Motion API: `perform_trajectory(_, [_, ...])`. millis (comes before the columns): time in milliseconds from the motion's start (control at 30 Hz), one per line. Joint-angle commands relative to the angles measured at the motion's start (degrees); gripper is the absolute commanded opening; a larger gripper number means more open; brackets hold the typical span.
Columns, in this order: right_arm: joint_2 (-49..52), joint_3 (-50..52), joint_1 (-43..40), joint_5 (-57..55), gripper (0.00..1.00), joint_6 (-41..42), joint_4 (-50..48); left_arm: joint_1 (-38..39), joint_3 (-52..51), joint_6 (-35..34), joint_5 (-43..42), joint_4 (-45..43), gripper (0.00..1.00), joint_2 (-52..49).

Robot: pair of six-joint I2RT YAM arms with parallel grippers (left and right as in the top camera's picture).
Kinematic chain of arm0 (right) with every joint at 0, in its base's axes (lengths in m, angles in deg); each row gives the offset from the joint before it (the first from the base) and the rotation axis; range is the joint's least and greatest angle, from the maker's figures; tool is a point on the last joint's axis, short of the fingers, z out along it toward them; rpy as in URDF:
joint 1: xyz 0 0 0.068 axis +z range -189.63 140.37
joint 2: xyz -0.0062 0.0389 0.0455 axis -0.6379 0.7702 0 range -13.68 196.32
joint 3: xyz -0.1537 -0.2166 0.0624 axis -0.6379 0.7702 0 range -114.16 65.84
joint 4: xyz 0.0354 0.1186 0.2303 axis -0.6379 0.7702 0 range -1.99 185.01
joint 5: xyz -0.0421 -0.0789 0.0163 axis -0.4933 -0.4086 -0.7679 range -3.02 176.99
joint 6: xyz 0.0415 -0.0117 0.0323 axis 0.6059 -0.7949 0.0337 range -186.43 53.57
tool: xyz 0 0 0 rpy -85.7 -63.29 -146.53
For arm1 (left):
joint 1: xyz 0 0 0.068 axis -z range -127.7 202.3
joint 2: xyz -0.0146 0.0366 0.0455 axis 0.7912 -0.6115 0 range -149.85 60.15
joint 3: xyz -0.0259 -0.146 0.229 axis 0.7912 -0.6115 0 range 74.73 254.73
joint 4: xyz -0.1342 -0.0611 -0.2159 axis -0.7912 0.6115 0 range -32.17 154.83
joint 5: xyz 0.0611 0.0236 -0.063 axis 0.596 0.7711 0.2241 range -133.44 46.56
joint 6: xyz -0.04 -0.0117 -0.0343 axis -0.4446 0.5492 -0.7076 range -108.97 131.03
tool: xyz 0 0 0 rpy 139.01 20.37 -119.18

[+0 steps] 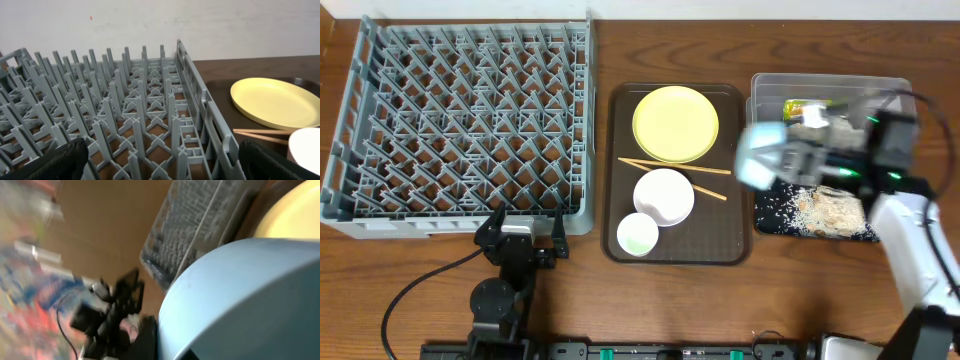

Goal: Sort waste into correct bins and load items into the dishwasher
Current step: 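Return the blue bowl to the brown tray with the right gripper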

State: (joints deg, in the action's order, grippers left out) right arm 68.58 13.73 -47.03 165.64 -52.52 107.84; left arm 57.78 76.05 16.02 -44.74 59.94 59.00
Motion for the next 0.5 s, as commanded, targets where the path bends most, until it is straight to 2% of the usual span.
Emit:
perform_trajectory(0, [-1.57,-4.33,12.15,-15.65,0.01,4.07,4.55,0.07,-1.05,0.98,1.14,2.08,0.96,0.07])
perform_trajectory(267, [-1.53,-14.71,32.89,-61.55,0.01,-1.14,30.88,0.07,-1.05,0.98,1.14,2.08,0.96,0.07])
perform_trajectory(367, [-1.51,-15.69,37.07,-70.01,0.01,-1.11,34.16,0.07,-1.05,0.98,1.14,2.08,0.96,0.07])
perform_trajectory(467, [-0.28,-15.43,38.95,-72.32,0.01,-1.14,35.93,0.07,-1.05,0.98,1.14,2.08,0.96,0.07])
